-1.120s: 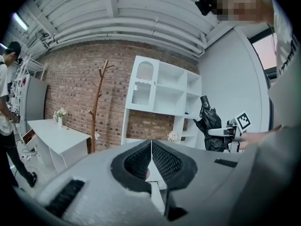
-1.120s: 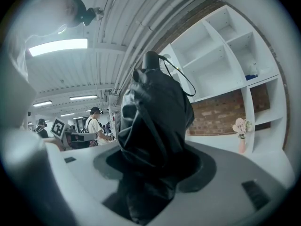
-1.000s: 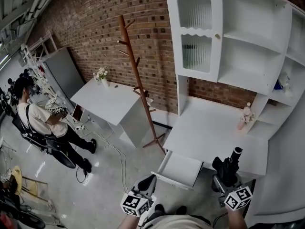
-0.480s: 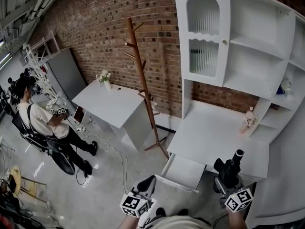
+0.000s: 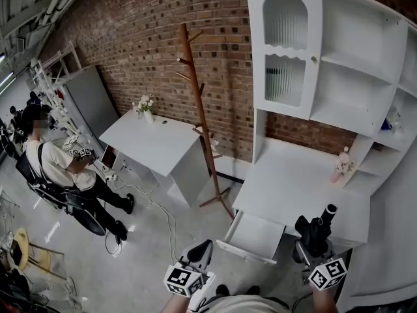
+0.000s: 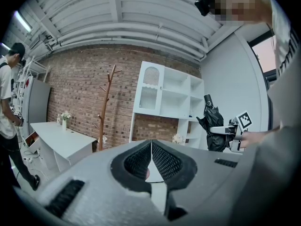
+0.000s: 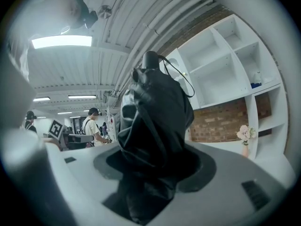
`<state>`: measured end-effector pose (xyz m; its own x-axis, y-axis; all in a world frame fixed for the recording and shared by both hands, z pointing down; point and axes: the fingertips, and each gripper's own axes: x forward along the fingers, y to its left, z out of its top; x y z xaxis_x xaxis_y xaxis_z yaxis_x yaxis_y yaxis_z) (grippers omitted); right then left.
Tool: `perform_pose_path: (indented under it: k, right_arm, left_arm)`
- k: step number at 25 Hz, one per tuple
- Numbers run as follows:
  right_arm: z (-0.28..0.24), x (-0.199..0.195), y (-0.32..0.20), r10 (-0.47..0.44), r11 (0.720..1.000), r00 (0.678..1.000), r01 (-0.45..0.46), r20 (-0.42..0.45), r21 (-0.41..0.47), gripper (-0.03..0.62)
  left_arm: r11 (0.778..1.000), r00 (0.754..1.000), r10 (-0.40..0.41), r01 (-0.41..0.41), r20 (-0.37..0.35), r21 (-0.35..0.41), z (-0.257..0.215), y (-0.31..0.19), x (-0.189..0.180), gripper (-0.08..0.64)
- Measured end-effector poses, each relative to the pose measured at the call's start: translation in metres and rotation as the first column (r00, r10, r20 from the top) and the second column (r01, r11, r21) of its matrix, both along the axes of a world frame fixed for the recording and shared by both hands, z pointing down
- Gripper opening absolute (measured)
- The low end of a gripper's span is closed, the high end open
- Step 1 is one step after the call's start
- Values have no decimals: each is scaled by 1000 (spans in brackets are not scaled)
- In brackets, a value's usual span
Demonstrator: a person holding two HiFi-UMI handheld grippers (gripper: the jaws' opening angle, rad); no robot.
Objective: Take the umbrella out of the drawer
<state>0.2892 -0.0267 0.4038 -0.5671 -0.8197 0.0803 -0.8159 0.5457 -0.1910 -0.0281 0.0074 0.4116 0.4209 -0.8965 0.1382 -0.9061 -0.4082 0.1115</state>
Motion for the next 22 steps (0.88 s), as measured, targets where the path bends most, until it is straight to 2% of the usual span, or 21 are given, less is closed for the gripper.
perform_pose_path:
  k: [22]
  right_arm:
    - [-5, -24, -4, 8, 1000, 1000, -8, -19, -4, 276]
  left_arm:
    - [1000, 1000, 22, -22, 5, 11, 5, -6, -25, 26]
